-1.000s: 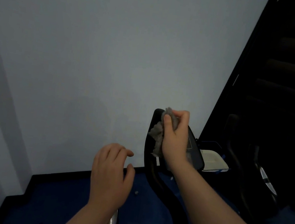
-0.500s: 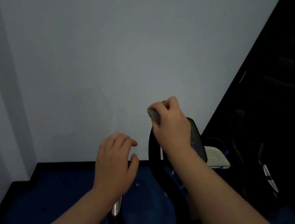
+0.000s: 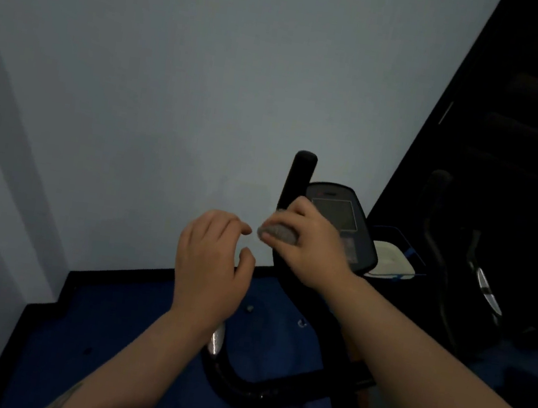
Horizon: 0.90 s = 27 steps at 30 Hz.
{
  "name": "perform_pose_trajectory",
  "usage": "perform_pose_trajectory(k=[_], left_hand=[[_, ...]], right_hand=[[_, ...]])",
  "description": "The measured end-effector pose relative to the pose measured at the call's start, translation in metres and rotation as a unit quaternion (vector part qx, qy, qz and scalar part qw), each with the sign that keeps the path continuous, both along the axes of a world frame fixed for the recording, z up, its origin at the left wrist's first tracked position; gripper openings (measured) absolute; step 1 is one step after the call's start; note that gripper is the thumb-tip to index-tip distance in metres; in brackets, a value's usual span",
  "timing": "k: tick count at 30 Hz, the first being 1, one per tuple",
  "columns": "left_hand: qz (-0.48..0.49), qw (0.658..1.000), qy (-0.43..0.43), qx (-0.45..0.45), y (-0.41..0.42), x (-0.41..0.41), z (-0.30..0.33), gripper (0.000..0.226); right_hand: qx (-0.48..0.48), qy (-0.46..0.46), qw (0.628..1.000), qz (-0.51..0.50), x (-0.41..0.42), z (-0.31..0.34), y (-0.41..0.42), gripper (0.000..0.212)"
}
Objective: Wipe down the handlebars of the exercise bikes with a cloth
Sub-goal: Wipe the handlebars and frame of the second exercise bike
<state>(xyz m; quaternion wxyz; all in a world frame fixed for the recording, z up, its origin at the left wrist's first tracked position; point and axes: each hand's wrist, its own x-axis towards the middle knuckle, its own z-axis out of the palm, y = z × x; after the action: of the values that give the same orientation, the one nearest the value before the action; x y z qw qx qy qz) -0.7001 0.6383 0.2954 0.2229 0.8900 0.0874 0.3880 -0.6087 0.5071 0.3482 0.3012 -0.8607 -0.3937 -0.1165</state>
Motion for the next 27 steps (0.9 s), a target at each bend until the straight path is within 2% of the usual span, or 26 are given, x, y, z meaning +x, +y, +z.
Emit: perform_pose_trajectory(k=[2,3,6,7,10,11,14,17,22,25,27], left_hand=[[-0.001,1.000,0.000,-0.003,0.000,0.001,0.000,0.022],[-0.001,1.000,-0.002,-0.005,0.000,0.001,0.000,0.022],[-0.001,1.000,-0.009,-0.012,-0.002,0.002,0.002,0.021],[0.000,1.000,-0.009,-0.013,-0.002,0.002,0.002,0.022],[0.000,1.000,-0.005,-0.009,-0.002,0.001,0.002,0.022],[0.000,1.000,-0.003,-0.007,-0.002,0.001,0.002,0.022],[0.000,1.000,-0.002,0.002,-0.001,0.001,0.002,0.022],[0.001,1.000,-0.009,-0.001,-0.001,0.000,0.003,0.021],[0.000,1.000,-0.008,-0.014,-0.003,0.001,0.004,0.022],[0.000,1.000,0.000,-0.016,-0.006,-0.001,0.005,0.022],[-0.007,1.000,0.003,-0.022,-0.006,-0.003,0.008,0.022]], right_hand=[[0.042,0.127,0.990,0.050,-0.008,-0.009,-0.023,0.016],[0.033,0.173,0.982,0.074,-0.011,-0.009,-0.037,0.017],[-0.083,0.257,0.955,0.120,-0.013,0.005,-0.066,0.019],[-0.089,0.254,0.956,0.114,-0.011,0.011,-0.067,0.017],[0.064,0.199,0.977,0.036,-0.007,0.020,-0.042,0.015],[0.085,0.183,0.979,0.020,-0.012,0.017,-0.029,0.014],[0.059,0.174,0.983,0.020,-0.027,-0.011,-0.020,0.013],[0.032,0.199,0.978,0.060,-0.035,-0.027,-0.062,0.014],[0.020,0.352,0.933,0.080,-0.039,-0.021,-0.116,0.016],[0.140,0.353,0.924,0.039,-0.031,-0.010,-0.092,0.019],[0.175,0.304,0.936,0.005,-0.032,-0.009,-0.064,0.013]])
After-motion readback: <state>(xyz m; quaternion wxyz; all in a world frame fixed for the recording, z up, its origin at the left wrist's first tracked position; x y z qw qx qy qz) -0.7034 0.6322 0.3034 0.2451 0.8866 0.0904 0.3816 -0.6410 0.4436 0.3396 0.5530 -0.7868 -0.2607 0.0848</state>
